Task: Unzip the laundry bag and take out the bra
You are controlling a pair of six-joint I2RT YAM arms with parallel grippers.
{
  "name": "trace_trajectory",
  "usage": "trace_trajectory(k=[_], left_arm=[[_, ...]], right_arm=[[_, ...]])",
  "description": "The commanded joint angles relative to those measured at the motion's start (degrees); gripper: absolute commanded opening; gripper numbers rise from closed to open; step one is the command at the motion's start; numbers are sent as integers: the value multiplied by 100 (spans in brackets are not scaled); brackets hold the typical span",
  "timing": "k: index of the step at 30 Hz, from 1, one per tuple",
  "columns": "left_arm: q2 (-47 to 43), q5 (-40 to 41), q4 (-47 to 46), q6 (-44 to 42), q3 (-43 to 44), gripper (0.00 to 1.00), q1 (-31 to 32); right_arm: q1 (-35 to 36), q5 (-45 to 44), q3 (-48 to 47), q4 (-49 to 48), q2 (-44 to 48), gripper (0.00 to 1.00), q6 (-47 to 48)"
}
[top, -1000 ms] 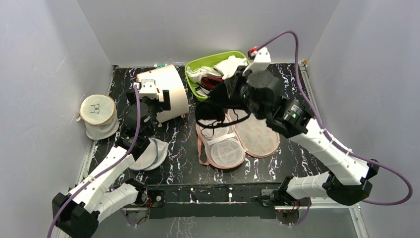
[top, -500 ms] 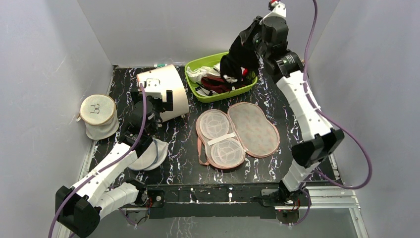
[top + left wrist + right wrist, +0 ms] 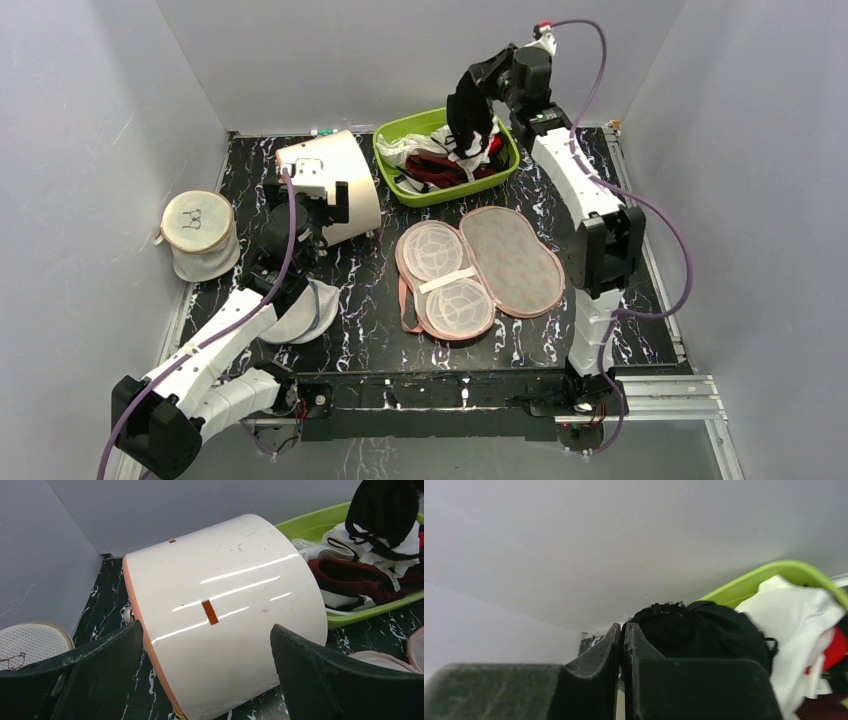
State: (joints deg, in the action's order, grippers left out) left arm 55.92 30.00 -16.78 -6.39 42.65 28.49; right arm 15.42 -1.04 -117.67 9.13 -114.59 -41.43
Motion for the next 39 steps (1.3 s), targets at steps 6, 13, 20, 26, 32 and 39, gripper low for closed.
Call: trace_trajectory(k=[6, 13, 20, 26, 32, 39], left_arm=[[-209, 71, -286, -63, 130, 98, -12], [-252, 65, -282, -50, 126, 98, -10], [-264, 55, -282, -44, 123, 98, -12], [-247, 50, -282, -46, 117, 98, -13], [-239, 32, -270, -43, 124, 98, -10], [-222, 25, -283, -45, 128, 98, -10]], right_arm=[[173, 1411, 384, -2812, -1149, 0, -3070], [418, 1486, 359, -3115, -1362, 0, -3640], [286, 1077, 2061, -3158, -895, 0, -3424], [92, 990, 2465, -2842, -1020, 0, -2716], [44, 422, 1779, -1672, -1305, 0, -1385], [50, 124, 1320, -933, -1581, 0, -421]])
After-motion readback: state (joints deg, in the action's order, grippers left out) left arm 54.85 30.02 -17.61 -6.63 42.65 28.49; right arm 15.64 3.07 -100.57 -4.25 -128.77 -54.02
